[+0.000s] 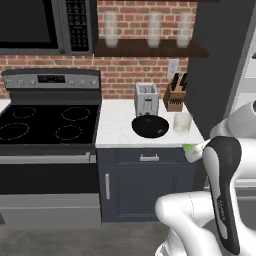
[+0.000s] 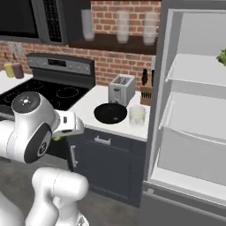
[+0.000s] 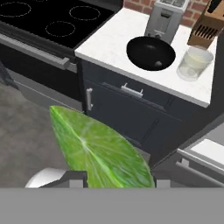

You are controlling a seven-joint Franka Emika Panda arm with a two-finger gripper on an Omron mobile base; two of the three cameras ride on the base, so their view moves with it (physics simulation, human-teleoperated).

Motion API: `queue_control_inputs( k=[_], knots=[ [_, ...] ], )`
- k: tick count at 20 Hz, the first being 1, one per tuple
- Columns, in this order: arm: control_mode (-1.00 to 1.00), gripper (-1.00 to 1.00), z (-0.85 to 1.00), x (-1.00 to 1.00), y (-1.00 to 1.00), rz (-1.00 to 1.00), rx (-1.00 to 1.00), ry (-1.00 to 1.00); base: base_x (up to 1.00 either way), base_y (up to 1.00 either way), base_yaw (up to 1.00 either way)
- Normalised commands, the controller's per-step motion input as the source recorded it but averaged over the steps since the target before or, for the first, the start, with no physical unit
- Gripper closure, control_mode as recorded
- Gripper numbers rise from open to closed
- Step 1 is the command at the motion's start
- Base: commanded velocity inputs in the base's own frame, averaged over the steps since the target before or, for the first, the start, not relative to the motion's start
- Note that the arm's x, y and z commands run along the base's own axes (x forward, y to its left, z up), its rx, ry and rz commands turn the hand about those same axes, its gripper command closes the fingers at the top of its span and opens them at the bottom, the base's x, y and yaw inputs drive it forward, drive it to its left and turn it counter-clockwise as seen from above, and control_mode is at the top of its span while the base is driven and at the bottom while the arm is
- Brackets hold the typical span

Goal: Grab a lemon wedge from the fridge and one ice cube from the ice bowl, and put them in the glass of lemonade.

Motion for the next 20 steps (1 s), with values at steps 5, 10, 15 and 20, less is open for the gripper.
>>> queue_control_inputs(
  k=[5,10,15,20],
  knots=[
    [1.00,1.00,0.00,0.00,0.00,0.00,0.00,0.00,0.84,0.04,-0.35],
    [1.00,1.00,0.00,0.00,0.00,0.00,0.00,0.00,0.73,-0.07,-0.42],
    [1.00,1.00,0.00,0.00,0.00,0.00,0.00,0.00,0.56,0.23,-0.28],
    [1.00,1.00,0.00,0.00,0.00,0.00,0.00,0.00,0.64,0.06,-0.10]
  ],
)
